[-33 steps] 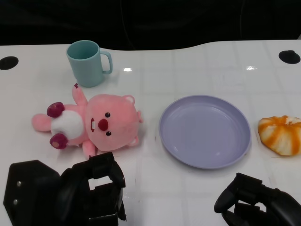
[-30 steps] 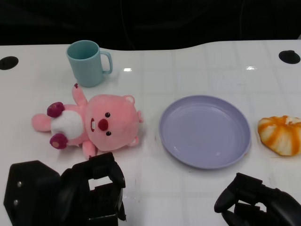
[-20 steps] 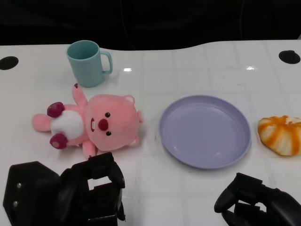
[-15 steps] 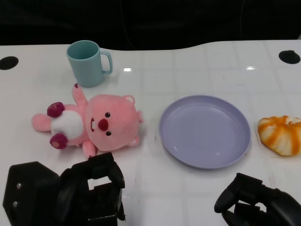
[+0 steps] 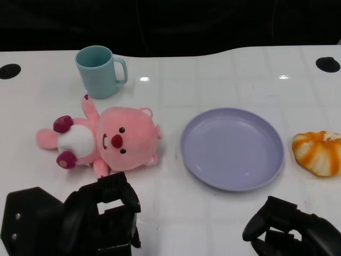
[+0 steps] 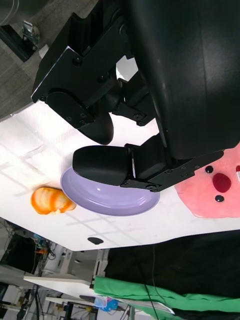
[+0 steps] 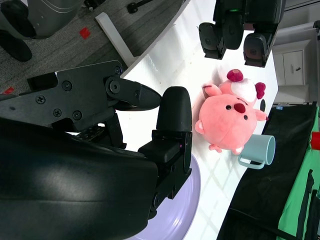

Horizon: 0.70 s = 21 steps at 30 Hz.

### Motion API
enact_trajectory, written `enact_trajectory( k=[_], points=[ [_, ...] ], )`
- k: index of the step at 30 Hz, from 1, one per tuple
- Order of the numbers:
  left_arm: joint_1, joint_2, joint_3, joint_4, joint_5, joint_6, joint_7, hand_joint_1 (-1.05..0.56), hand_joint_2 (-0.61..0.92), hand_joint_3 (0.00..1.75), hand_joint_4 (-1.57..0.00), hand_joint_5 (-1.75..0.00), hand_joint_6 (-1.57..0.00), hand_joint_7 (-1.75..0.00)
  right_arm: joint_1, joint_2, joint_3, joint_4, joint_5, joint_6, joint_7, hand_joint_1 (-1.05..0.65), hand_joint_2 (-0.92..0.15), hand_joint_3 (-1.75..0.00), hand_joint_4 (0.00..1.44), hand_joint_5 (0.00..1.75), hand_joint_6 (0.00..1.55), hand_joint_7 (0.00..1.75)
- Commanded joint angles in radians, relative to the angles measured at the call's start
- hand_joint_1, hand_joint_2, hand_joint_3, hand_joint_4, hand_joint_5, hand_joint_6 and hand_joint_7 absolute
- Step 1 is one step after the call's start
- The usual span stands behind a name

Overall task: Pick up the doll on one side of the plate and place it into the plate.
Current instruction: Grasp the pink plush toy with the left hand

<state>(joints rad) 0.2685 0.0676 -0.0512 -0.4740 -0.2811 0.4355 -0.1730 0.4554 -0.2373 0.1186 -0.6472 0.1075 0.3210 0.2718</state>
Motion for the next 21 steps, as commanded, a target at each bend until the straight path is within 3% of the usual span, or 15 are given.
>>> enact_trajectory(
  k=[1, 4, 6, 13, 21],
  points=[
    [0.005, -0.006, 0.018, 0.010, -0.009, -0.044, -0.005, -0.03, 0.46, 1.35, -0.83, -1.51, -0.83, -1.20, 0.006, -0.003, -0.002, 0.005, 0.006, -0.017, 0.003, -0.24, -0.92, -0.51, 0.69, 1.75, 0.52, 1.64],
    [0.000, -0.004, 0.019, 0.010, 0.009, -0.079, 0.000, -0.09, 0.43, 1.31, -0.79, -1.39, -0.79, -1.03, 0.005, 0.000, -0.001, 0.011, 0.003, -0.023, 0.001, -0.24, -0.92, -0.51, 0.69, 1.75, 0.52, 1.64],
    [-0.005, 0.007, 0.018, 0.010, 0.031, -0.111, -0.002, -0.14, 0.47, 1.14, -0.75, -1.30, -0.76, -0.90, 0.005, 0.000, 0.002, 0.014, -0.001, -0.032, 0.001, -0.23, -0.92, -0.51, 0.70, 1.75, 0.52, 1.64],
    [-0.029, 0.063, 0.006, -0.011, 0.145, -0.205, -0.003, -0.27, 0.87, 0.26, -0.49, -0.99, -0.68, -0.25, 0.011, 0.001, 0.008, 0.019, 0.000, -0.047, 0.002, -0.24, -0.91, -0.52, 0.70, 1.75, 0.53, 1.64],
    [-0.095, 0.177, -0.003, -0.016, 0.337, -0.273, -0.012, -0.46, 0.92, 0.09, -0.27, -0.81, -0.51, -0.07, 0.018, 0.001, 0.011, 0.013, 0.000, -0.044, -0.001, -0.24, -0.91, -0.53, 0.71, 1.75, 0.54, 1.65]
  ],
)
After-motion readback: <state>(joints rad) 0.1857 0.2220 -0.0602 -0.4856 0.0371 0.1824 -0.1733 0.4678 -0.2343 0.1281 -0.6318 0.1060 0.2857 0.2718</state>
